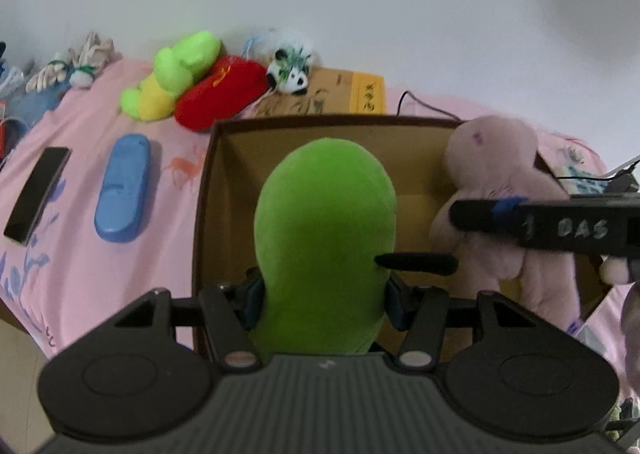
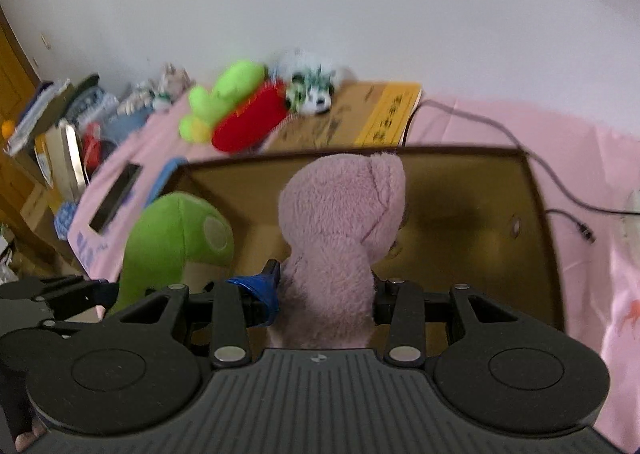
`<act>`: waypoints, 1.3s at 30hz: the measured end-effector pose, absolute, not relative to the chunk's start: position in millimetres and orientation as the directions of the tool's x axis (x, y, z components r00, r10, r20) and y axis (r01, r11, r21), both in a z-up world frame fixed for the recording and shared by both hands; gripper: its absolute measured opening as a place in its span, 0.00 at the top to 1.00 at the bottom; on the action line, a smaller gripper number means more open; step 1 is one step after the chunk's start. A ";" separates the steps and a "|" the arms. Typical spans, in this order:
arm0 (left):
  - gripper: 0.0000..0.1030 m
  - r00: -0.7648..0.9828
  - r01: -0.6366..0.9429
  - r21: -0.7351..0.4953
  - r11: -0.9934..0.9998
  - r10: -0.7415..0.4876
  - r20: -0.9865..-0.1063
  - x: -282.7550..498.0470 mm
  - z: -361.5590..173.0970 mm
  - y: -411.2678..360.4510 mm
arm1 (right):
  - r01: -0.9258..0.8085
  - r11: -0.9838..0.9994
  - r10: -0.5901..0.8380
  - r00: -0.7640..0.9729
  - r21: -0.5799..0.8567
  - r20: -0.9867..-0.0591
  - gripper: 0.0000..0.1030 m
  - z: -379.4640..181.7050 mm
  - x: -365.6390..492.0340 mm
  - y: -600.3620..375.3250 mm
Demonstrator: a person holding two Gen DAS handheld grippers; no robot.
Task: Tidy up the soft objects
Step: 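Carry the green plush and pink teddy over the brown cardboard box, then open the left gripper over the box while the right gripper releases the teddy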
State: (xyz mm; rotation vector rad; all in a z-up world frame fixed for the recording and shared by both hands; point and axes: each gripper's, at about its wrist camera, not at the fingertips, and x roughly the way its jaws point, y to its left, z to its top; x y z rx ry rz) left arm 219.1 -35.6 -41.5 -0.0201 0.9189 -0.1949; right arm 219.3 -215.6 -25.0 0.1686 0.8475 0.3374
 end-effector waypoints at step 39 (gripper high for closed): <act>0.27 0.593 0.170 0.121 0.978 -0.003 -0.805 227.7 -72.4 -63.1 | 0.125 0.918 0.299 0.405 0.376 -0.864 0.78 -66.0 192.1 -268.4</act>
